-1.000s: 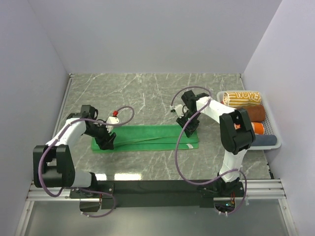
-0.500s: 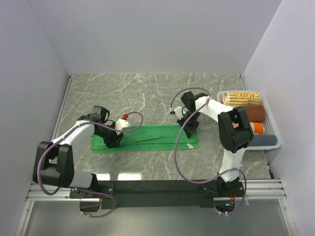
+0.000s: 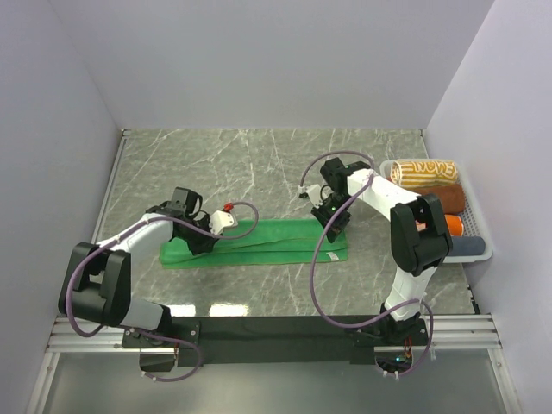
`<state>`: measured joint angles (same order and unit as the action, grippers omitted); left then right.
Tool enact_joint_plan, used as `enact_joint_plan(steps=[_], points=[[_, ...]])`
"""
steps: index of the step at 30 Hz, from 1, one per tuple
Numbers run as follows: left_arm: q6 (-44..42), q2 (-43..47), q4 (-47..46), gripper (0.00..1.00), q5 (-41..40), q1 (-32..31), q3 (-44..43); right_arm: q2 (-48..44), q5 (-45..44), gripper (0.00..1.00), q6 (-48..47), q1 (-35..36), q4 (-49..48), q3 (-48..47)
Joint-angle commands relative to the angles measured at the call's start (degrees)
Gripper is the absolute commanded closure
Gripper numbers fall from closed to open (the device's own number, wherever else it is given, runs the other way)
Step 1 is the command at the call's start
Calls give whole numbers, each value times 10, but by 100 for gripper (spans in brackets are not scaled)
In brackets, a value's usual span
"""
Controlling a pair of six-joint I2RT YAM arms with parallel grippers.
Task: Roll the towels
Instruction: Fold the towel
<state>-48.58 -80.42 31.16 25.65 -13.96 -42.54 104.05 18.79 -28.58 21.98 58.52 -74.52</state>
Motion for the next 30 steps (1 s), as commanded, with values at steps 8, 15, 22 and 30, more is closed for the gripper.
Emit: enact_joint_plan(steps=[8,15,22,30], points=[[-69,40,132,99,52,-2,-19,-53,-2,100,-13,2,12,21],[-79,42,172,99,61,-2,-11,-68,-7,100,-29,4,6,66],[-62,54,170,62,70,2,-7,-56,5,68,-38,17,19,83],[-15,92,195,58,100,72,-17,-75,12,55,13,-20,15,43]])
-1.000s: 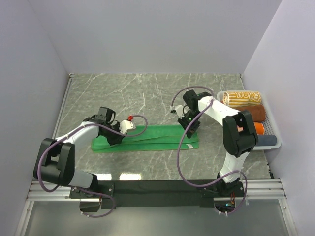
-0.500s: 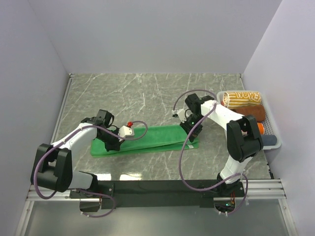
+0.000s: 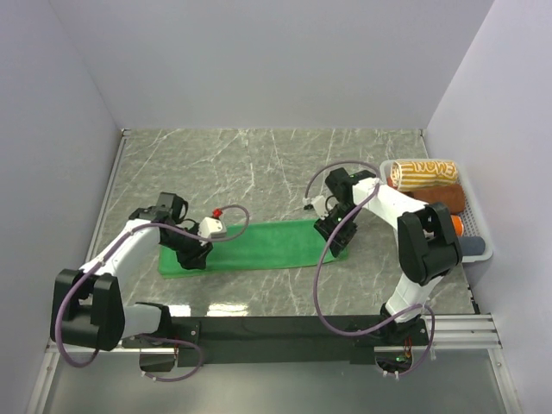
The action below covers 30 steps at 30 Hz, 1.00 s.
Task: Roll the towels
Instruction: Fold the towel
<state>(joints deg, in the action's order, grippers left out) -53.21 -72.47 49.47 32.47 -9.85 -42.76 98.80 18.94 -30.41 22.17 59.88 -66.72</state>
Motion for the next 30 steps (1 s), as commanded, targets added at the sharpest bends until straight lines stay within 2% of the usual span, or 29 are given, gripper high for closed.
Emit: enact_joint_plan(steps=[1,3,7,9,16,20,25,28,30], points=[[42,8,4,58,37,42,-15,-17,7,55,46,-25,-5,-41],[79,-13,-9,58,46,73,-24,6,4,57,83,-28,-27,-54],[158,-61,-62,59,16,93,-40,52,-7,61,132,-28,-51,-73],[182,-88,-77,60,2,97,-50,76,-29,64,137,-29,-63,-76],[234,-145,-118,58,-25,118,-70,131,-121,63,148,-49,-107,-79],[268,-187,-148,57,-28,119,-91,165,-175,63,166,-71,-121,-137],[316,-275,-188,58,-36,120,-145,216,-189,62,185,-84,-115,-229],[331,-311,-179,59,-40,120,-197,227,-200,61,190,-85,-93,-281],[310,-306,-156,58,-8,122,-224,210,-199,59,189,-87,-87,-283]])
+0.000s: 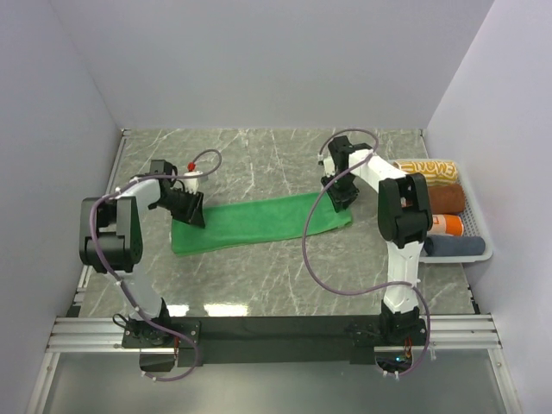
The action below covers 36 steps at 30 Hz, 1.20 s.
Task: Roll the towels
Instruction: Fold the towel
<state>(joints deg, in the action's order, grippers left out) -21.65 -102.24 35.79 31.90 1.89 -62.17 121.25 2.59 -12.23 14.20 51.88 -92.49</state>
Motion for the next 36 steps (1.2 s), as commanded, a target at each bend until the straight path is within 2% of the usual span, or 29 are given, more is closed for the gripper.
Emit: enact_joint_plan(steps=[1,4,6,8,12,22,28,31,36], points=[[-17,0,-7,58,4,6,-32,-23,-29,58,5,-9,2,-22],[-52,50,22,56,18,5,-17,-59,-1,53,16,-17,24,-2],[-59,82,37,56,24,6,-2,-75,7,40,29,-23,27,15],[-53,99,43,54,30,6,10,-78,28,39,48,-33,30,35],[-39,142,38,52,33,6,28,-66,58,39,74,-47,27,58],[-24,169,26,45,18,6,50,-15,61,39,91,-61,-1,59],[-23,178,24,45,12,6,58,-4,75,48,84,-78,4,64],[-22,177,20,45,10,6,63,-8,81,56,86,-80,2,63],[-18,175,19,45,8,6,60,-29,92,53,92,-80,-4,45]])
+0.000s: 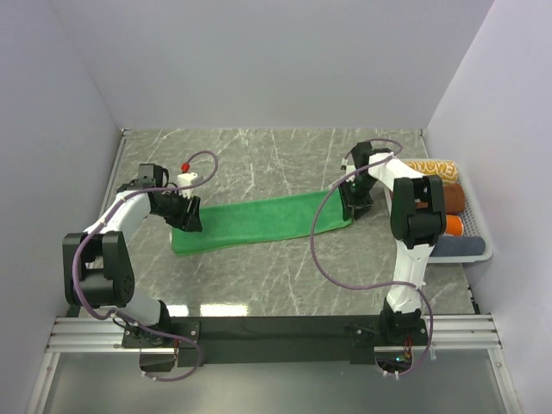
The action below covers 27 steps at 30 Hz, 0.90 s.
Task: Roll the towels
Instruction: Fold the towel
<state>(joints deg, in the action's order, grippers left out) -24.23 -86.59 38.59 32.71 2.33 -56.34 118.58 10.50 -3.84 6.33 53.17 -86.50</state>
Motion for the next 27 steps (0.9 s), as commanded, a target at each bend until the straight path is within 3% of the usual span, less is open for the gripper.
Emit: enact_joint_plan(steps=[1,6,12,15,16,19,27], points=[[8,19,-8,45,-1,1,3,-5,14,52,10,-1,-20,-19],[7,21,-10,45,-5,1,3,17,27,50,22,-2,-12,-48],[10,16,-11,45,-9,1,-4,49,38,57,20,-1,-12,-46],[9,13,-9,45,-14,1,-8,56,43,68,17,-1,-8,-45],[8,13,-10,44,-15,1,-10,58,45,81,16,-2,-3,-47],[8,14,-4,44,-19,1,-13,46,42,100,8,-8,9,-53],[9,30,2,42,-17,12,-11,-2,12,100,-40,-61,64,-115]])
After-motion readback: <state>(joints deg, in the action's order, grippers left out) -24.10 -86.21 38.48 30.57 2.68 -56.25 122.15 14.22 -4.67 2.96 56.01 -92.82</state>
